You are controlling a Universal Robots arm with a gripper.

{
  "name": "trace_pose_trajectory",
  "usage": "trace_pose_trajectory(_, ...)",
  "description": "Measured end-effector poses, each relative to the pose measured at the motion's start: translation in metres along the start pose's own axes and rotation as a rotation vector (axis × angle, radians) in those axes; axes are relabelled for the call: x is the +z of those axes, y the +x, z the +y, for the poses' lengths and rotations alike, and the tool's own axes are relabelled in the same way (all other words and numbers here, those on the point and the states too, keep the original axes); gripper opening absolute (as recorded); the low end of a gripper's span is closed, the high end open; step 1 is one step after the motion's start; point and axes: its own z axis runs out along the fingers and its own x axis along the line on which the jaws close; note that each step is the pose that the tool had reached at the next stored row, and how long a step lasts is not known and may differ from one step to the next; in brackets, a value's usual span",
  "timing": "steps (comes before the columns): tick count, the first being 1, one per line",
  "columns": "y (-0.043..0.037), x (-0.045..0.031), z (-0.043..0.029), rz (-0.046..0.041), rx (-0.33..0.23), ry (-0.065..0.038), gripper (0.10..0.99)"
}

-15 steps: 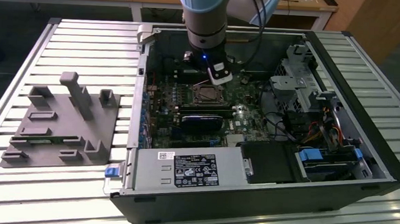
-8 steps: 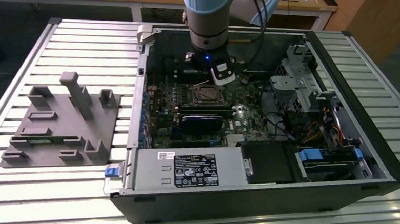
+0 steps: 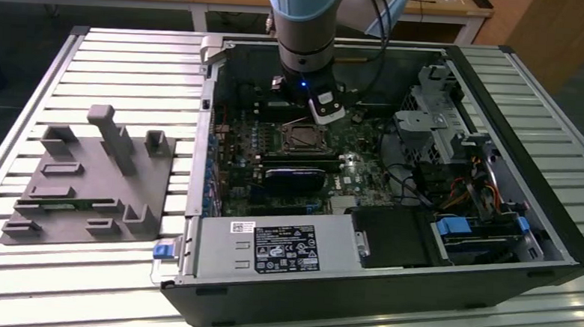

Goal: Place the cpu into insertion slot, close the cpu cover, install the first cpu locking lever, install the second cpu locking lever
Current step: 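Install the first cpu locking lever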

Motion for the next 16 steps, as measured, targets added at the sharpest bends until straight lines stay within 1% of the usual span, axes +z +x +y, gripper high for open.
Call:
trace_pose_trajectory(3, 0.001, 0.0009, 0.0009, -0.0001, 0.0, 0.0, 0.106)
trace_pose_trajectory(13, 0.0039, 0.004, -0.0009, -0.0026, 0.006, 0.002, 0.106)
trace_pose_trajectory(16, 0.0042, 0.005, -0.0013, -0.0068, 0.016, 0.003, 0.106)
